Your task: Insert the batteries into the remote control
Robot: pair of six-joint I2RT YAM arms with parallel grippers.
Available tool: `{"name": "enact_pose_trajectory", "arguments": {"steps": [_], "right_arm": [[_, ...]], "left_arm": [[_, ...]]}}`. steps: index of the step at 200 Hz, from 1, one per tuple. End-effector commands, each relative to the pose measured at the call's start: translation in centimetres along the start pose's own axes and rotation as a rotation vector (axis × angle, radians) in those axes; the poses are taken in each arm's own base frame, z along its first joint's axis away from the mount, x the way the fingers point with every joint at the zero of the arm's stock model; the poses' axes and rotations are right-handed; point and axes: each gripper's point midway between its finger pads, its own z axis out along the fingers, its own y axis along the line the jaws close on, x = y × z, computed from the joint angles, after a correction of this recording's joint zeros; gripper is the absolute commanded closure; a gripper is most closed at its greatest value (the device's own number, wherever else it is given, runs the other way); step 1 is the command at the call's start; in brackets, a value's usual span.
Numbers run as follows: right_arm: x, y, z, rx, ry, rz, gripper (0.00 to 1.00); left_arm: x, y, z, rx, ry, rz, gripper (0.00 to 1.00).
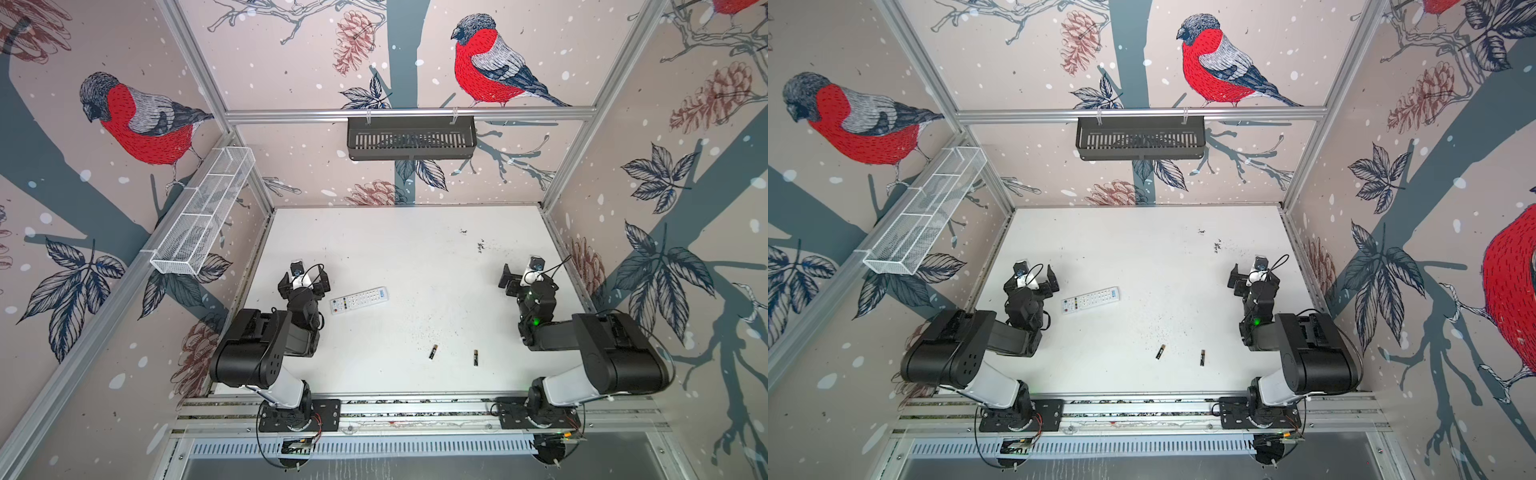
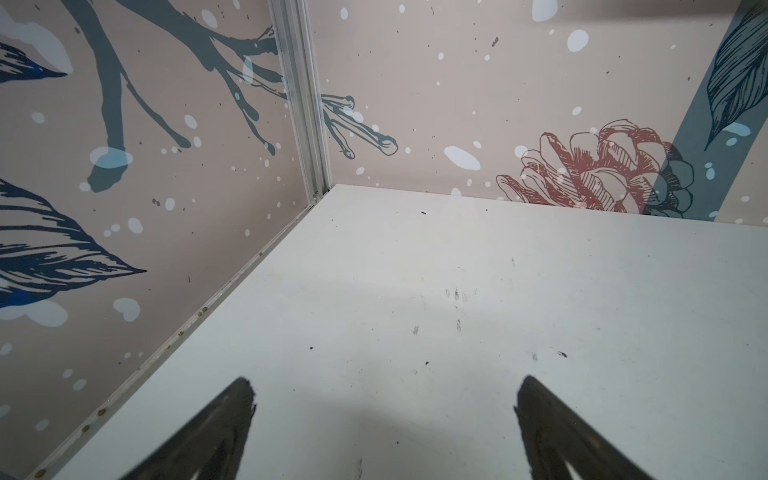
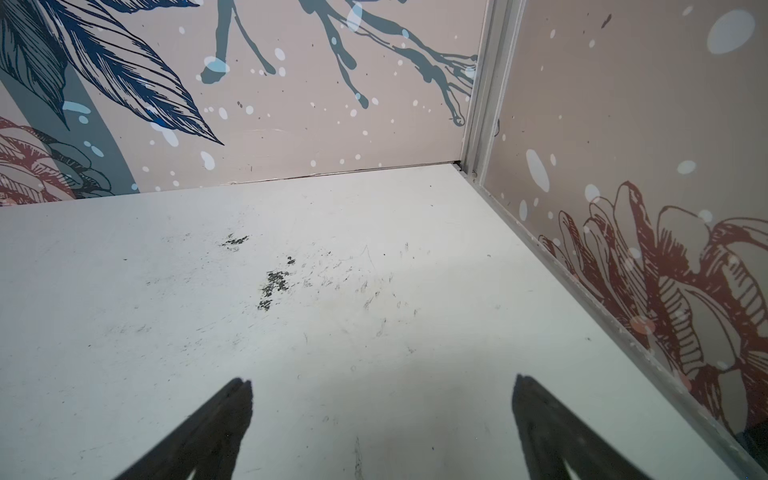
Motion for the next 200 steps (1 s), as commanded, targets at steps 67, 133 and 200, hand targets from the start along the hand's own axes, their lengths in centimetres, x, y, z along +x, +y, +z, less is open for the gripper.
{"name": "enact_pose_trajectory", "arguments": {"steps": [67,133,200], "right_arm": [[-0.8,0.06,-0.02,-0.006,-0.033,0.001,0.01],[-0.78,0.13,-0.03,-0.004,-0.033,-0.002,0.01],[-0.79,0.14,-0.06,0.001,-0.034,-0.005,0.0]], "left_arm": [[-0.94,0.0,-0.07,0.003,-0.038,-0.015,0.02],[-0.99,-0.03,-0.02,0.004,-0.039,-0.014,0.02],[-1.06,-0.3,-0.04,0.017,-0.037,-0.007,0.03]]}}
